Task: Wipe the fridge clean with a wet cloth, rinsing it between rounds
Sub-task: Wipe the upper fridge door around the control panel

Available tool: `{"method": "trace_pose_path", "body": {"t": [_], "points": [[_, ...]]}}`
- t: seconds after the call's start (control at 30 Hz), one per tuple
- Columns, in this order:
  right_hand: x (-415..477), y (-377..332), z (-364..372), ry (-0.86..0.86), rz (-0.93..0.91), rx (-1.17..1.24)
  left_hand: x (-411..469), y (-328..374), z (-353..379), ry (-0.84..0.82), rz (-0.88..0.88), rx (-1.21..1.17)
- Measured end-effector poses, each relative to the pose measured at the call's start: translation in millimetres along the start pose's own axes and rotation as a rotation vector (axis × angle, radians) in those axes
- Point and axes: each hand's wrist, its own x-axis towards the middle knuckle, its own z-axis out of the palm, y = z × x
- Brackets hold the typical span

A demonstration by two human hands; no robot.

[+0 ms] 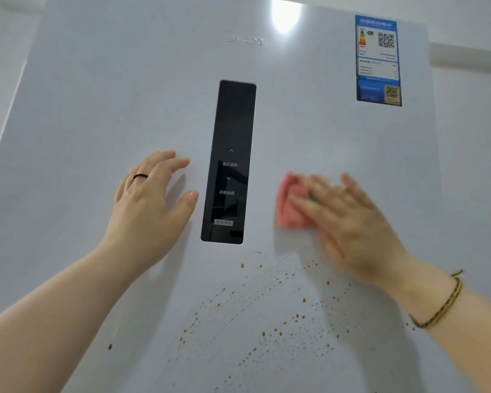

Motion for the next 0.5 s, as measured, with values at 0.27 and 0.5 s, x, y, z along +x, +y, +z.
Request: {"method": "trace_pose_path", "body": {"t": [0.27,0.5], "points": [[-12.5,-76.1,7.4,-0.006,0.207,0.046,-54.6,-3.5,16.5,-0.054,0.07,-0.044],[23.8,-36.2,-0.9,-0.02,0.421,0.037,-66.1,-8.6,20.4,-0.059,0.084,0.022]]}}
